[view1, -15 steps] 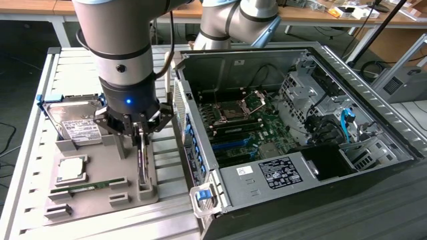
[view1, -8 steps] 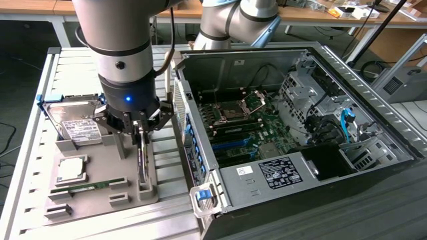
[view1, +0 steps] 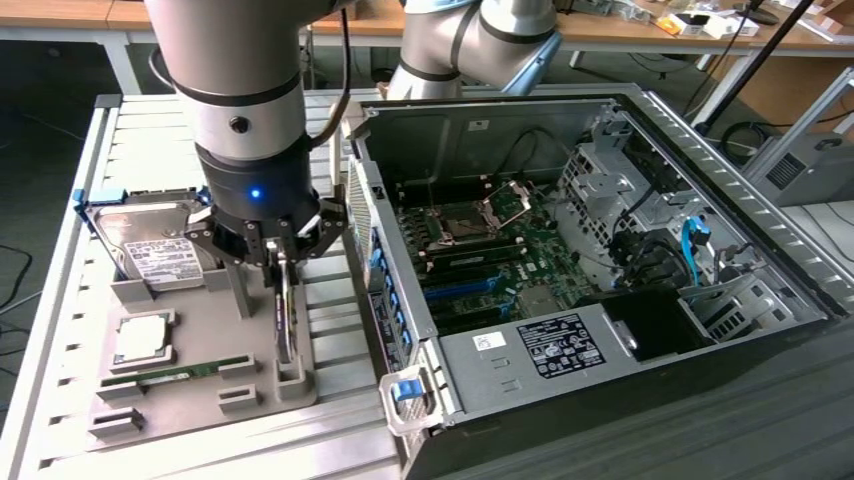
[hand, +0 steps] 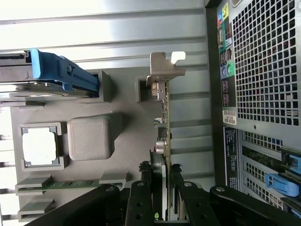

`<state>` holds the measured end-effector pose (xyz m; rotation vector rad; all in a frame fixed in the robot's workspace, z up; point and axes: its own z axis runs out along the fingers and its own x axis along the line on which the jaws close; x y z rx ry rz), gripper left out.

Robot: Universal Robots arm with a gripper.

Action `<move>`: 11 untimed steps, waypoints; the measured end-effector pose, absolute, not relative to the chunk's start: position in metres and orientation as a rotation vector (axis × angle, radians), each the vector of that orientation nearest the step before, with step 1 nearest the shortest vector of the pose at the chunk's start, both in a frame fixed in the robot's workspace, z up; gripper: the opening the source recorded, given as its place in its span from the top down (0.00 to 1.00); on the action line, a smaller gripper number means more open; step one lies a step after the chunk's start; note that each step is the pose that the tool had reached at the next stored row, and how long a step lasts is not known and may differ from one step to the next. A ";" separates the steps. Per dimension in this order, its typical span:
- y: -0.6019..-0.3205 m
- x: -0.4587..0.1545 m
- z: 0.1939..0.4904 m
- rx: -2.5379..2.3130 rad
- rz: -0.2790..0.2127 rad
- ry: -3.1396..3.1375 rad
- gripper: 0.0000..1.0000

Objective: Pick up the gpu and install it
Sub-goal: 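Pick up the gpu and move the gpu toward the slot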

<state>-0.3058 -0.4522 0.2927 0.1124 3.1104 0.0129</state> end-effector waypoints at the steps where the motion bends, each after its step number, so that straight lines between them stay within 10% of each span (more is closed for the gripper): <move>1: -0.452 -0.306 0.293 0.112 0.013 3.110 0.73; 11: -0.452 -0.306 0.303 0.112 0.013 3.110 0.73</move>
